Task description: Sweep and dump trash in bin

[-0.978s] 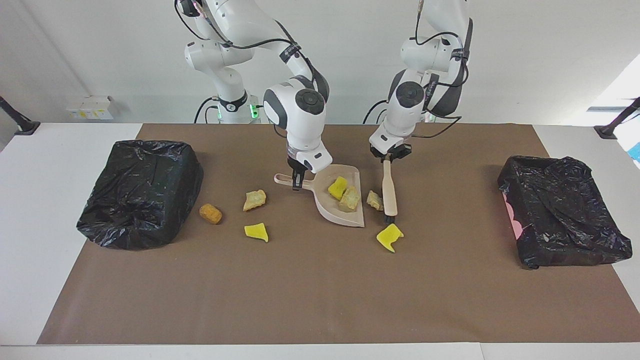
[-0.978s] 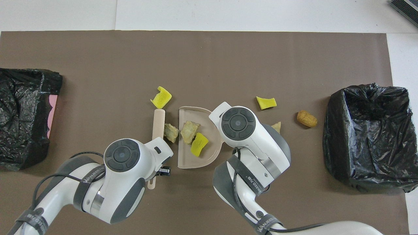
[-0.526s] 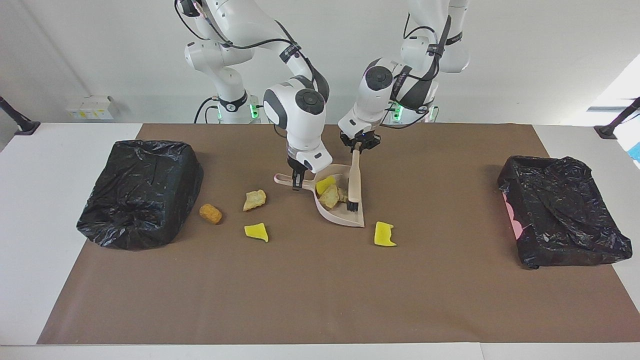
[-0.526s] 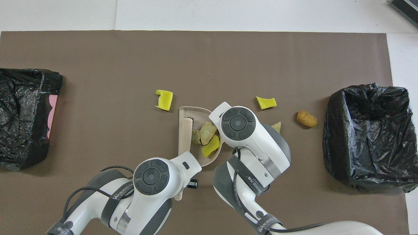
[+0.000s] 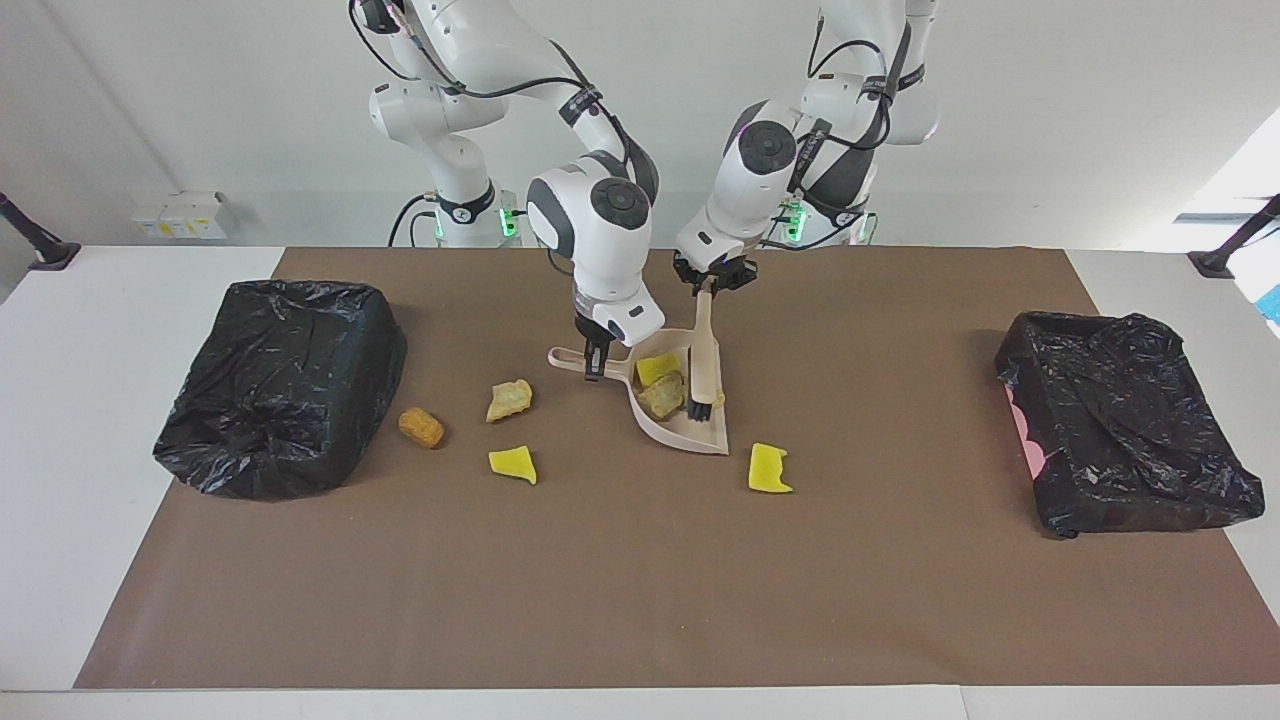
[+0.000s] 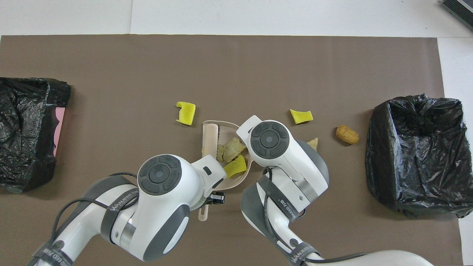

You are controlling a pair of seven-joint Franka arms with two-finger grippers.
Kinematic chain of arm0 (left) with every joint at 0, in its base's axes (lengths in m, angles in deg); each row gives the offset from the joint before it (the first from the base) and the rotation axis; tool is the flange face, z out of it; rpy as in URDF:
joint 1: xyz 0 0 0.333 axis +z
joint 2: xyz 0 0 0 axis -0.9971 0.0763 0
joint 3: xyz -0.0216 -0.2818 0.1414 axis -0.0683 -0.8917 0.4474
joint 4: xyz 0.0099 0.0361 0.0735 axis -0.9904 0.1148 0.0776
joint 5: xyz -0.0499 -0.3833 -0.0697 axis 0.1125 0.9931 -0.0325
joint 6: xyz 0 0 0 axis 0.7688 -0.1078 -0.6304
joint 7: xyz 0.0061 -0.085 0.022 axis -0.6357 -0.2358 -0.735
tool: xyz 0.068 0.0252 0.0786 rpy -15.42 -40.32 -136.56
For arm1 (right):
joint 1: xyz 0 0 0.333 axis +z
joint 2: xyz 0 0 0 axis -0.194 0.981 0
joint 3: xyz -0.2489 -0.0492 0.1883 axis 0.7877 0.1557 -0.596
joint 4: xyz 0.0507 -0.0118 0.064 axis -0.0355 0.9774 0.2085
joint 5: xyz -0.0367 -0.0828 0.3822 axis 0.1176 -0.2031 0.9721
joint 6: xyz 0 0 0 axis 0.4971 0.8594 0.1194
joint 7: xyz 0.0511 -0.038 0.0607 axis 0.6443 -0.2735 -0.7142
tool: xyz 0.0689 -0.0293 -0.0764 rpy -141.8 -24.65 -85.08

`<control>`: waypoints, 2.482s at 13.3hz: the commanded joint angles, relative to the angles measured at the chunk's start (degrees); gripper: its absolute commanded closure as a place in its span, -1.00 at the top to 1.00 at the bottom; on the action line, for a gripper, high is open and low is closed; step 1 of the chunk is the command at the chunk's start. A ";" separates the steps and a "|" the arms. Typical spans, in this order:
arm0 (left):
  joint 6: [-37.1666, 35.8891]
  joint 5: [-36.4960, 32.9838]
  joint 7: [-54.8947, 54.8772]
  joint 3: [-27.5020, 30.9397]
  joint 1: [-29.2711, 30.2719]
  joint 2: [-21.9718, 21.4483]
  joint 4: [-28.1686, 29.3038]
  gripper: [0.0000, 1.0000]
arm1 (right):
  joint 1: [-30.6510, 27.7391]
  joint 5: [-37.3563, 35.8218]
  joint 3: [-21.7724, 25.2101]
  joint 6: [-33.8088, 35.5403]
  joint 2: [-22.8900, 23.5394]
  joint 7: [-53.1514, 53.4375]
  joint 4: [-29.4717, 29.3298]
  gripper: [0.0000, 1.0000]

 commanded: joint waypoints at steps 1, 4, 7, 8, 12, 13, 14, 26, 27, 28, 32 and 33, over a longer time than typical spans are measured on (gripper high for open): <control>-2.04 -3.52 -4.49 0.25 3.60 2.02 -2.23 -1.00 | -0.22 1.05 -0.28 -0.26 0.12 1.42 -0.32 -1.00; -3.60 -14.07 -12.02 3.66 5.37 7.01 -8.62 -1.00 | -0.40 1.05 -0.28 0.62 0.03 2.64 -0.32 -1.00; -5.73 -21.63 -20.29 7.80 5.55 13.44 -16.72 -1.00 | 0.22 0.96 -0.28 2.99 -0.41 11.07 -0.32 -1.00; -5.55 -24.44 -23.37 8.68 5.55 15.28 -17.87 -1.00 | 0.31 0.96 -0.37 3.60 -0.50 12.05 -0.32 -1.00; -4.59 -32.37 -32.17 9.30 8.18 20.13 -21.04 -1.00 | 0.22 0.96 -0.28 4.58 -0.59 13.46 -0.32 -1.00; -4.32 -33.16 -33.67 9.39 8.80 19.96 -19.82 -1.00 | 0.22 0.96 -0.28 4.58 -0.59 13.46 -0.32 -1.00; -4.32 -33.17 -34.38 9.39 8.80 19.43 -18.68 -1.00 | 0.22 0.96 -0.28 4.58 -0.59 13.46 -0.32 -1.00; -6.16 -19.04 -32.20 8.43 -2.44 10.55 -5.40 -1.00 | 0.04 0.96 -0.28 4.40 -0.59 12.85 -0.15 -1.00; -6.34 -15.37 -31.23 8.16 -2.45 10.46 -5.31 -1.00 | -0.04 1.05 -0.28 4.40 -0.50 12.85 -0.15 -1.00; -7.12 -13.85 -29.13 8.16 -2.45 10.37 -5.57 -1.00 | -0.22 0.96 -0.28 4.40 -0.59 12.76 -0.15 -1.00; -7.40 -9.97 -17.01 8.25 -2.36 9.14 -6.45 -1.00 | -0.66 0.96 -0.28 4.05 -0.50 10.49 -0.15 -1.00; -6.87 -9.97 -13.59 8.25 -2.36 9.23 -6.54 -1.00 | -0.75 0.96 -0.28 3.87 -0.41 9.43 -0.15 -1.00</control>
